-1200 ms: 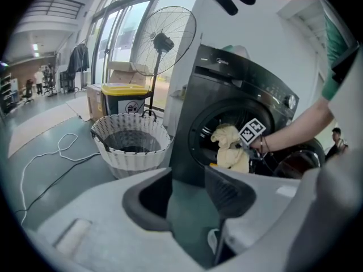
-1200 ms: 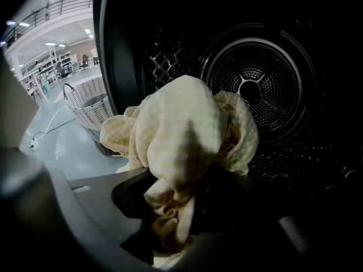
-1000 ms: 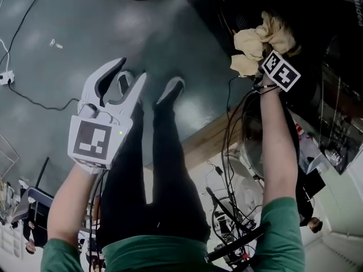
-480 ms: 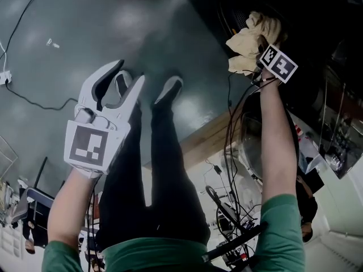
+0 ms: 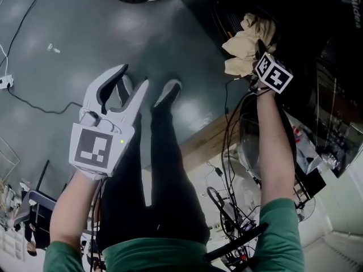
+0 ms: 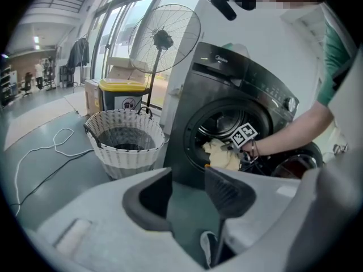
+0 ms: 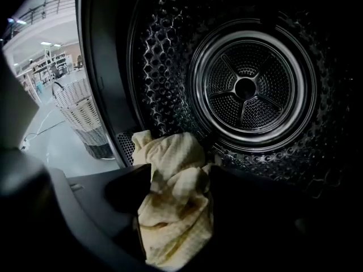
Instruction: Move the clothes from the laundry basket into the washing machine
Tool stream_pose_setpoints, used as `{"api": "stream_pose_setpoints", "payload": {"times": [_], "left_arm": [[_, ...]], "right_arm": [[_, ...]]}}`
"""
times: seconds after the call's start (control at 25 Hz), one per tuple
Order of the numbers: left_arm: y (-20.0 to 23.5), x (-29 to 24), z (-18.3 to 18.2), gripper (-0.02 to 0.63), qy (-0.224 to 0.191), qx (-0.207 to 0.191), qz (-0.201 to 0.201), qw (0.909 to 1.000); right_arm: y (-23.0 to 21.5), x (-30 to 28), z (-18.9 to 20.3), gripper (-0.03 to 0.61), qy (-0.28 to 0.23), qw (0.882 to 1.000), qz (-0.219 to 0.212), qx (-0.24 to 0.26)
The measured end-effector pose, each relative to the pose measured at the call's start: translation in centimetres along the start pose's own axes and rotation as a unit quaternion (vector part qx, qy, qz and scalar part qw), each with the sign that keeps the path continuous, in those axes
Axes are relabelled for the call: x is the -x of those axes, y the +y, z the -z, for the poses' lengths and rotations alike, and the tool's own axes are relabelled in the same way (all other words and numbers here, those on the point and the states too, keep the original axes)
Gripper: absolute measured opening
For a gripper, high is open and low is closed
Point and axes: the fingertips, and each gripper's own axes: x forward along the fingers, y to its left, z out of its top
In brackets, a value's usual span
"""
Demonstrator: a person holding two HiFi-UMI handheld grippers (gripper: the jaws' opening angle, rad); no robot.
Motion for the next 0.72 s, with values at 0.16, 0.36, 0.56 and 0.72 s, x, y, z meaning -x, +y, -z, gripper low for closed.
{"api": "stream_pose_setpoints", "payload": {"times": [0.16, 0.36, 0.56, 0.72], "left_arm": [[-0.5, -0.2, -0.4, 0.181, -0.002, -0.002, 0.000, 1.0000], [-0.9, -0.4, -0.4, 0.181, 0.000, 0.000, 0.002, 1.0000], [-1.4, -1.0, 0.2, 0.181, 0.006, 0.001, 0.010, 0.9999], [-1.6, -1.3, 0.5, 0.181, 0.010, 0.003, 0.011, 0.9999]], "right_arm": [[0.0, 1.7, 0.6, 0.314, -0.011, 1.000, -0.015, -0.015], [0.4, 3.8, 3.4, 0.314, 0.010, 0.997, -0.041, -0.062], [2.1, 2.2, 7.9, 0.314, 0.067, 0.993, -0.063, -0.073], [2.3, -0.3, 7.7, 0.302, 0.082, 0.993, -0.055, -0.061]]}}
